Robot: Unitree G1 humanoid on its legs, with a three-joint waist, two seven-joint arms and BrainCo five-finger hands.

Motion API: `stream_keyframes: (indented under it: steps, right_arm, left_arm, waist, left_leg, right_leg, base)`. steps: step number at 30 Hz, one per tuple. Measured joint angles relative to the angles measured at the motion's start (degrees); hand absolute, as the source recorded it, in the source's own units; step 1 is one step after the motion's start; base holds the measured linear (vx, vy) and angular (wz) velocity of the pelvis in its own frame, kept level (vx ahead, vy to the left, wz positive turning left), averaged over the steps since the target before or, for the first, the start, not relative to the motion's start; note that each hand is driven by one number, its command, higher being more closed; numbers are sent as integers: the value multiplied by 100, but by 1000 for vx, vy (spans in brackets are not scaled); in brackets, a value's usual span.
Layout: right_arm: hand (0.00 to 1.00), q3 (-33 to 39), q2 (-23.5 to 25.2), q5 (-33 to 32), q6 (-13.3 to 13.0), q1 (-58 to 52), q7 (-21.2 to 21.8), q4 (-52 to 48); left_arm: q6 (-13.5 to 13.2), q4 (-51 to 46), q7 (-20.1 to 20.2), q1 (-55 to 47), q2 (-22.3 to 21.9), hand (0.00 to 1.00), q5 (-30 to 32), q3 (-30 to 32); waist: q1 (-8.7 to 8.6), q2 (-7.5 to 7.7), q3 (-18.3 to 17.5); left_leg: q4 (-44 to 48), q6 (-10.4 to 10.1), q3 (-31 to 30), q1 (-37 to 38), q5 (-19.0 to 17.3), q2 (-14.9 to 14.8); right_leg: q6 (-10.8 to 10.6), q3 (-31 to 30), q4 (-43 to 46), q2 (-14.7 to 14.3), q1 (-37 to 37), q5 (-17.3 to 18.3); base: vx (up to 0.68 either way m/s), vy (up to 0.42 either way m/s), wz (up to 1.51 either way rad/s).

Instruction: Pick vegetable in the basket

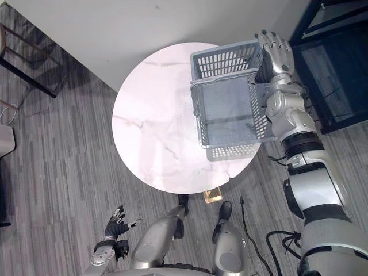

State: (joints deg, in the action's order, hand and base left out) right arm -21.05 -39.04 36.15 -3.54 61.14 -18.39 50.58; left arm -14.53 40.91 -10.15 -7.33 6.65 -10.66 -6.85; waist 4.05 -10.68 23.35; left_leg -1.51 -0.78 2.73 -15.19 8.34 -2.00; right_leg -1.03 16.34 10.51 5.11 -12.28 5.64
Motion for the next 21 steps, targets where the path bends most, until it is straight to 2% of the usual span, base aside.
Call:
stream_keyframes:
  steps: [2, 9, 16, 21]
  right_arm:
    - [100, -49, -4, 43, 0, 55, -30, 93]
    - [100, -140, 34, 39, -38, 75, 108, 161]
    - [100, 221, 53, 35, -21, -661, 78, -590]
    - [100, 825, 163, -161, -4, -1562, 48, -1611]
  left_arm:
    - [-33, 6, -1, 13, -8, 0, -1, -28]
    - [-37, 15, -4, 13, -23, 0, -15, -52]
    - [-18, 103, -16, 17, -32, 0, 16, -190]
    - [60, 189, -18, 78, -37, 0, 136, -198]
  waist:
    - [-7, -68, 58]
    - [9, -96, 71]
    - [3, -94, 70]
    - [-49, -63, 59]
  left_leg:
    - [-81, -16, -108, -1, 61, 4]
    - [-125, -40, -204, 5, 119, 10]
    - [-344, -74, -224, 181, 240, 7]
    - [-382, -80, -95, 288, 244, -1]
  right_leg:
    - [0, 57, 19, 1, -7, 1]
    - [41, 72, 133, 5, -37, 46]
    - [45, -30, 554, 101, -172, 227]
    - [40, -177, 586, 81, -172, 224]
  base:
    - [-18, -30, 19]
    - [-44, -14, 7]
    - [-33, -23, -1]
    - [-1, -15, -13]
